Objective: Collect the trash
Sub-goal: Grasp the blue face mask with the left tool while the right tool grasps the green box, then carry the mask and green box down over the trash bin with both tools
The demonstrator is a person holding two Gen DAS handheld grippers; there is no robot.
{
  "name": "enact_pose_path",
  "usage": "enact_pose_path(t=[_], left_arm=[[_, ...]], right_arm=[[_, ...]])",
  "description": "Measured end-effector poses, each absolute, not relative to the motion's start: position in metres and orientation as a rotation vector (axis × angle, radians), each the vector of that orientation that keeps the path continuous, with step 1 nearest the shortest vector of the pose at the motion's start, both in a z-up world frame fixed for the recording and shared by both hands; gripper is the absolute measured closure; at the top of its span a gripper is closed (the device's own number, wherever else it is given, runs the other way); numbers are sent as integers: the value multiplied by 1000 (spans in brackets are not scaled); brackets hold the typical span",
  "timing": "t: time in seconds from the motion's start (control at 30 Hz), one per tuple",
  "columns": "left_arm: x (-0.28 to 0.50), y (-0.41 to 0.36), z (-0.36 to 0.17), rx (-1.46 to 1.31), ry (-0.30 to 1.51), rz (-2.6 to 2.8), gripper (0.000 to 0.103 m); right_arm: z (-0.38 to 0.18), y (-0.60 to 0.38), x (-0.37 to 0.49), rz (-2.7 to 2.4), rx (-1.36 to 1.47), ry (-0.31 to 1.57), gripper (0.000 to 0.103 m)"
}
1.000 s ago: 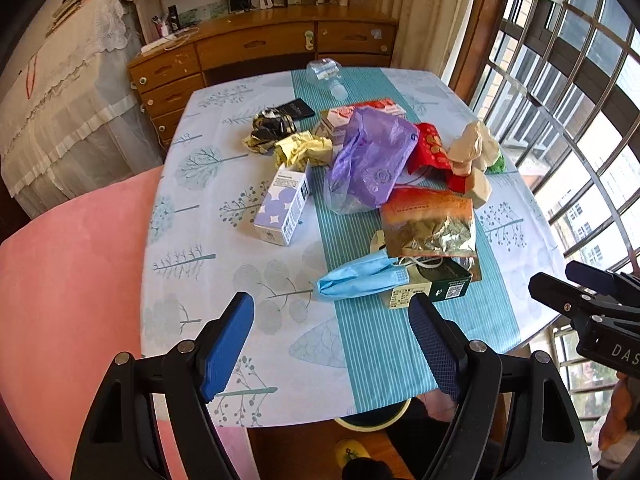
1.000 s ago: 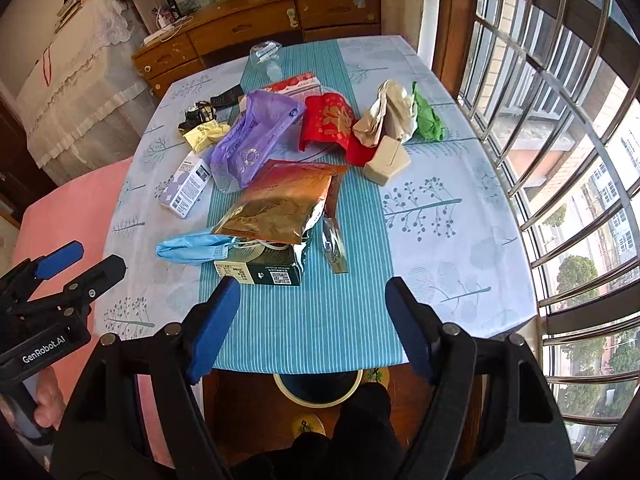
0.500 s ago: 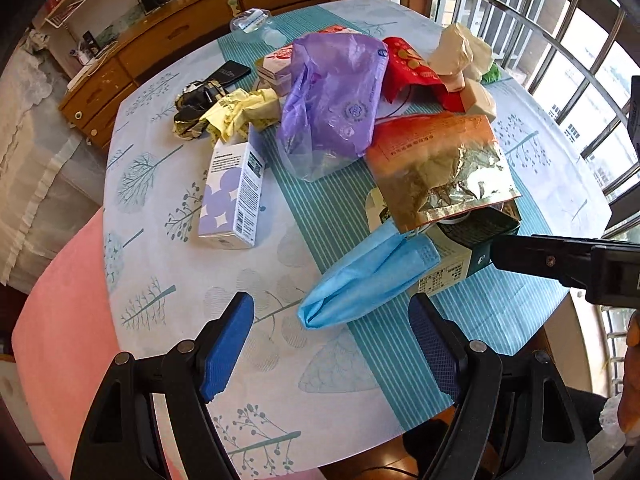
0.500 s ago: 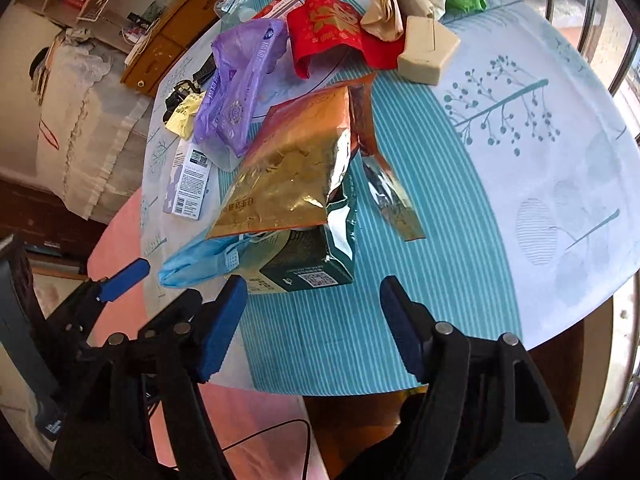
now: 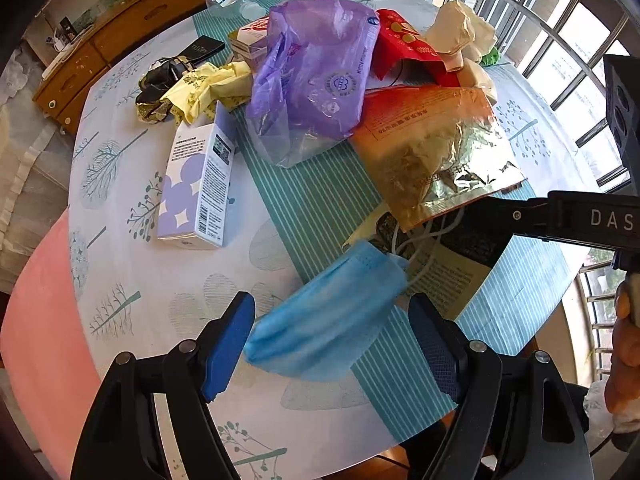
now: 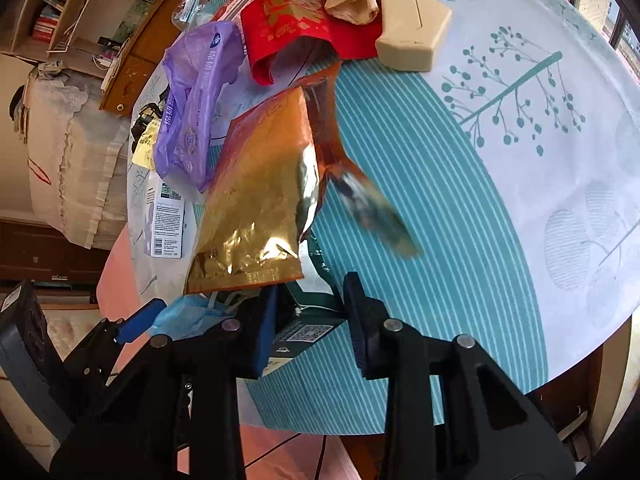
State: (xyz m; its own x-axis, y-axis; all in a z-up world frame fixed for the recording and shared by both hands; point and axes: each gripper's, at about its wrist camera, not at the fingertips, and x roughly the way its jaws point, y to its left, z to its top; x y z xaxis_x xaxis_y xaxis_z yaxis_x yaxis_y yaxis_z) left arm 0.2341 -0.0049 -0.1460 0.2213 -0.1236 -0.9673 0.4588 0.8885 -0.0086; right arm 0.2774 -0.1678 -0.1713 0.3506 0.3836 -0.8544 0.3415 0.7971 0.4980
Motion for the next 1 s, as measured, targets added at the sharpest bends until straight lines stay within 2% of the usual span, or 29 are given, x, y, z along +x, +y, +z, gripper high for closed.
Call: enact_pose_path(t=[0.1, 0.17, 0.23, 0.3, 0.43, 0.53, 0.63, 1.0], left_arm=[[236, -10, -154, 327, 1308, -415, 22], [238, -12, -160, 333, 1326, -413, 28], [241, -13, -165, 320, 1355, -417, 44], [242, -12, -168, 300, 1376, -418, 52], [238, -12, -168, 287, 1385, -413, 83], [229, -12, -165, 280, 1372, -374, 94], [213, -16, -160, 269, 1346, -335, 99], [152, -2, -105, 210, 1235, -257, 99]], right_arm=[[-169, -172, 278, 32, 675, 1237, 75], [-167, -174, 277, 31, 656, 1233, 74], [-165, -178, 274, 34, 641, 1230, 75], [-162, -182, 271, 32, 622, 1227, 75], [-160, -190, 263, 31, 611, 1226, 75], [-155, -193, 254, 36, 592, 1222, 75], [-150, -190, 245, 42, 562, 1218, 75], [-127, -171, 195, 70, 504, 1203, 75]])
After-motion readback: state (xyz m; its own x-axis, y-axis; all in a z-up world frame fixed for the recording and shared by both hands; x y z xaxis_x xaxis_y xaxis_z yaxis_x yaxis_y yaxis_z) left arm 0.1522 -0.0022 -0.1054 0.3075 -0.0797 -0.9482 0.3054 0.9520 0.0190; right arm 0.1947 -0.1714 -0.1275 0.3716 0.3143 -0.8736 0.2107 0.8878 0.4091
